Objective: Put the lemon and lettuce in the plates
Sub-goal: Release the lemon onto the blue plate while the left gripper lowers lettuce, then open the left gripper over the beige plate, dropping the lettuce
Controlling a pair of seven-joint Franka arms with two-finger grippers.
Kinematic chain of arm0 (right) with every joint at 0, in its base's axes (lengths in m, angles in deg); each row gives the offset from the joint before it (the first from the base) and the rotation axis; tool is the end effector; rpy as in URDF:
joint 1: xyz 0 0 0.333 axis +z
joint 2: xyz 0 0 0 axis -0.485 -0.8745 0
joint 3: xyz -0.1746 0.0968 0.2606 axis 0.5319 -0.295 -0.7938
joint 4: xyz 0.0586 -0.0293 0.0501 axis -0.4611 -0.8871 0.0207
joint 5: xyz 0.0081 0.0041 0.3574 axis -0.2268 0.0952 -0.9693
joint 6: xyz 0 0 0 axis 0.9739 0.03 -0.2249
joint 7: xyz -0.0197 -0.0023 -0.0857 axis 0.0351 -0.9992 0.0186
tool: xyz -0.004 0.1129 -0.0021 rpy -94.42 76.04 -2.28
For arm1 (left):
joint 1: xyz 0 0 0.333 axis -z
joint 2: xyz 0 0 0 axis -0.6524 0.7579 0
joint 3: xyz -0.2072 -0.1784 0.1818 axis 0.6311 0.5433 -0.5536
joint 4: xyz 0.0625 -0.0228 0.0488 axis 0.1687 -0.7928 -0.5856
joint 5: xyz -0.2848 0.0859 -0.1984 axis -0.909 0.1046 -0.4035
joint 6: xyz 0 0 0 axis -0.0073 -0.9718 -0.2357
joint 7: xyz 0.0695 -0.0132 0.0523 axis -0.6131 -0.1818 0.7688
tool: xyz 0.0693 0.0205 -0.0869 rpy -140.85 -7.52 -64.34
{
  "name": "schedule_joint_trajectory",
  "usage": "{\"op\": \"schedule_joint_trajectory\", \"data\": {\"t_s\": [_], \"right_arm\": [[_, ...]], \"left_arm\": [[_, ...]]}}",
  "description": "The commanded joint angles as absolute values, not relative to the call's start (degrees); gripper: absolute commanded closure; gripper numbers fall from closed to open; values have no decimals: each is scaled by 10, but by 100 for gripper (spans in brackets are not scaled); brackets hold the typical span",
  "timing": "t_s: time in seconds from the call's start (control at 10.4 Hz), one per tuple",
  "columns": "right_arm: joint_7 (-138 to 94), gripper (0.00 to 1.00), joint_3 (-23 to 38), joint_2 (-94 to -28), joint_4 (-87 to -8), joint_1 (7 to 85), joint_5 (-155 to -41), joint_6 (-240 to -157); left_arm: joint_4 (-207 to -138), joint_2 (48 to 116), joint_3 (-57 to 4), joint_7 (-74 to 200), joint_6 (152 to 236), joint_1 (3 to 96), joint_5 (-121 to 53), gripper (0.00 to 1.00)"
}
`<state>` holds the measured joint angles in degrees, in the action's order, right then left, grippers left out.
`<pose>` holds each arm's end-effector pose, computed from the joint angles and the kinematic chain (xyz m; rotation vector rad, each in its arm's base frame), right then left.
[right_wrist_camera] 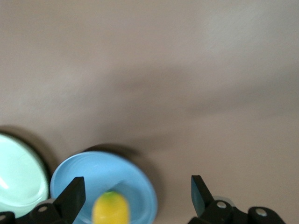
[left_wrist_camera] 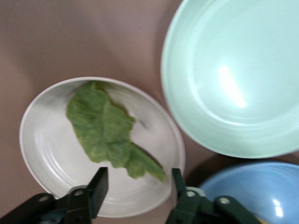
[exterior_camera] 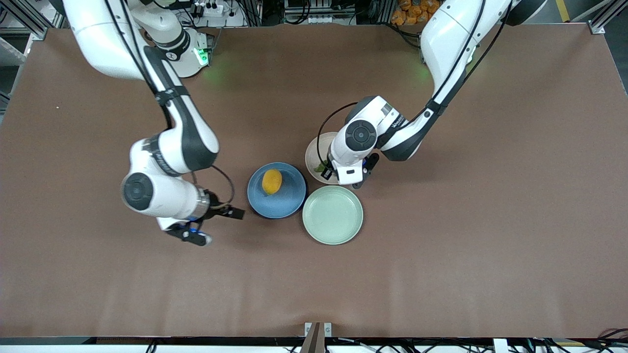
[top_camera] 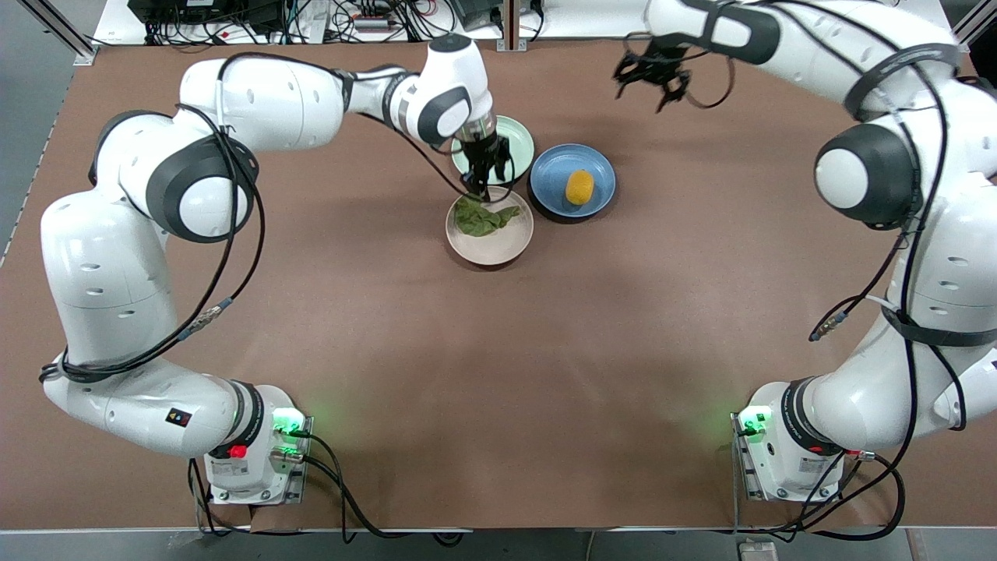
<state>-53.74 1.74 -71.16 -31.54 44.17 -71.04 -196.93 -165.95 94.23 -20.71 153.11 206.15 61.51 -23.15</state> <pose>0.6535 0.1909 0.3601 -2.9828 0.4105 0.1578 0.5067 -0.4402 0.2911 2.6765 1.4069 -0.3124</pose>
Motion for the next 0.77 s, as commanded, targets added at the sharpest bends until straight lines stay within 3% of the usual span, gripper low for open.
{"op": "schedule_joint_trajectory", "data": {"t_s": [0.0,0.19,0.48,0.67], "right_arm": [[-488,0,31,-639,-327,404,-658,-1932],[-425,0,31,-582,-327,352,-655,-1907],[-394,0,53,-500,-327,328,-654,-1784],[-394,0,53,-468,-327,314,-646,-1746]], "left_arm": [[-1642,901,-211,1495,2029,603,-172,0],[-1622,873,-211,1423,1989,585,-129,0],[-1602,855,-211,1276,1971,543,-127,0],[-1592,845,-210,1223,1970,513,-127,0]]}}
